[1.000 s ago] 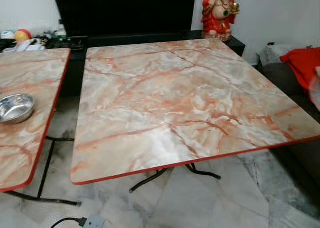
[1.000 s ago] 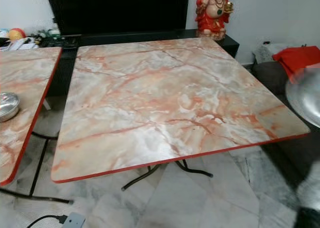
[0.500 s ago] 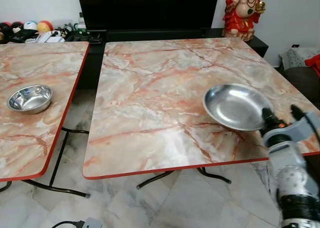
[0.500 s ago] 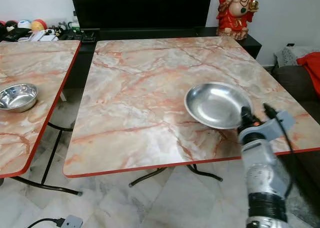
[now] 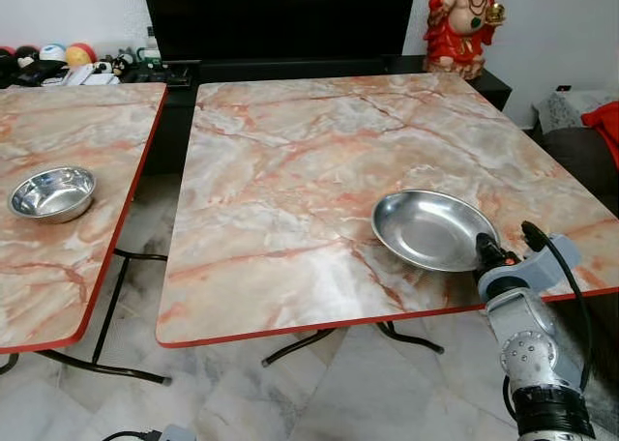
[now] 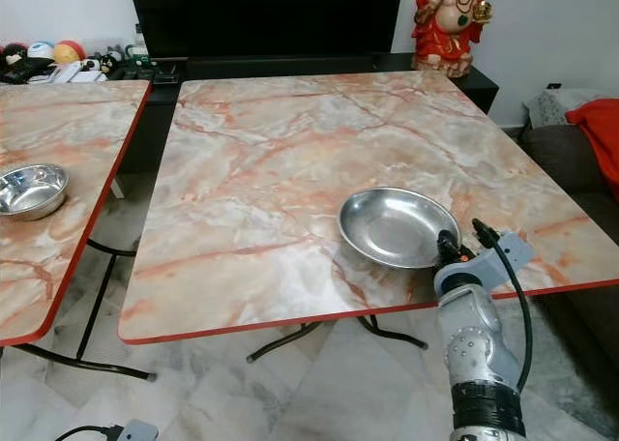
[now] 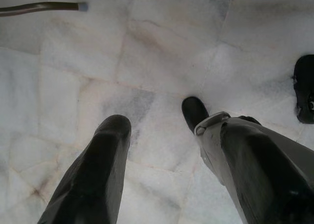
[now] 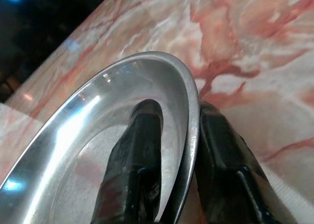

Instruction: Setting the table

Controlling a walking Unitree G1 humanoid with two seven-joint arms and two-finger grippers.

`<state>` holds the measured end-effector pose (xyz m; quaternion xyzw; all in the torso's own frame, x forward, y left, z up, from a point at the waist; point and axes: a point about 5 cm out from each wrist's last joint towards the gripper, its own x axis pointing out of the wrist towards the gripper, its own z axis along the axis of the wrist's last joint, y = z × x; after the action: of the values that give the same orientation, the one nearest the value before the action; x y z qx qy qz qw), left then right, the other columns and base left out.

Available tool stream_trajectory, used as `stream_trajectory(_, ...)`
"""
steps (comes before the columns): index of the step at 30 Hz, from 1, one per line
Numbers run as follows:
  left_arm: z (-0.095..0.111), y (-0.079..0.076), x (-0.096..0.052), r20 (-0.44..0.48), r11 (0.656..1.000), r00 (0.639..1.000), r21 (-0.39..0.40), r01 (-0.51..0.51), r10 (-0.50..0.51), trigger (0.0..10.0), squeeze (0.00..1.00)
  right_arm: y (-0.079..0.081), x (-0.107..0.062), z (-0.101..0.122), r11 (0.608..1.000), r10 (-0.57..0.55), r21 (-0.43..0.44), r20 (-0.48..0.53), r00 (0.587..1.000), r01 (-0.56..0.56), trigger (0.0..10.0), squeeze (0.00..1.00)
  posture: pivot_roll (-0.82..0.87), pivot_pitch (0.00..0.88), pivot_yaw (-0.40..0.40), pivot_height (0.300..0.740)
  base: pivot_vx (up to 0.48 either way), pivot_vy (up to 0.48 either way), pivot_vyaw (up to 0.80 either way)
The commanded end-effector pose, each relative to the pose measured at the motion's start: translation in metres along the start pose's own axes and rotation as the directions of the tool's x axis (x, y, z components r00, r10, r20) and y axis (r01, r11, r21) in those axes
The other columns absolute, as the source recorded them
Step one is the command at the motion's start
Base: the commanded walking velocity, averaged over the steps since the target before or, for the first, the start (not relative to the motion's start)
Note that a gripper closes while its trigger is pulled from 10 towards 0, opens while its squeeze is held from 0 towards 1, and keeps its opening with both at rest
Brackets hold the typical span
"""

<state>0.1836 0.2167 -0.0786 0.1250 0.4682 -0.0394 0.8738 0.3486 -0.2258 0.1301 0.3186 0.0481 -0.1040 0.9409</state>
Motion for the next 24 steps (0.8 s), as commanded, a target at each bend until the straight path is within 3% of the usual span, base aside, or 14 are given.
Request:
stream_trajectory(1,-0.006,0.000,-0.001,-0.015,1.000,1.000,0.015,0.007,-0.006,10.0,0.00,-0.002,-0.002,-0.002,1.000,-0.008,-0.021,0.006,1.000,0.008,10.0,0.00,-0.06,0.137,-0.016,0.740,0.000,0.000,0.00)
stream_trajectory(10,-0.005,-0.002,-0.001,-0.014,1.000,1.000,0.005,0.009,-0.009,10.0,0.00,-0.009,-0.003,-0.009,0.993,-0.059,-0.105,0.013,0.998,0.060,10.0,0.00,-0.07,0.135,-0.021,0.740,0.000,0.000,0.00)
stream_trajectory(22,-0.006,-0.001,-0.001,-0.014,1.000,1.000,0.004,0.009,-0.009,10.0,0.00,-0.015,-0.002,-0.017,0.990,-0.103,-0.093,0.006,0.995,0.103,10.0,0.00,-0.06,0.107,-0.021,0.740,0.000,0.000,0.00)
stream_trajectory(24,-0.006,-0.001,-0.001,-0.015,1.000,1.000,0.004,0.009,-0.009,10.0,0.00,-0.014,-0.002,-0.018,0.991,-0.101,-0.093,0.005,0.995,0.101,10.0,0.04,-0.06,0.103,-0.021,0.740,0.000,0.000,0.00)
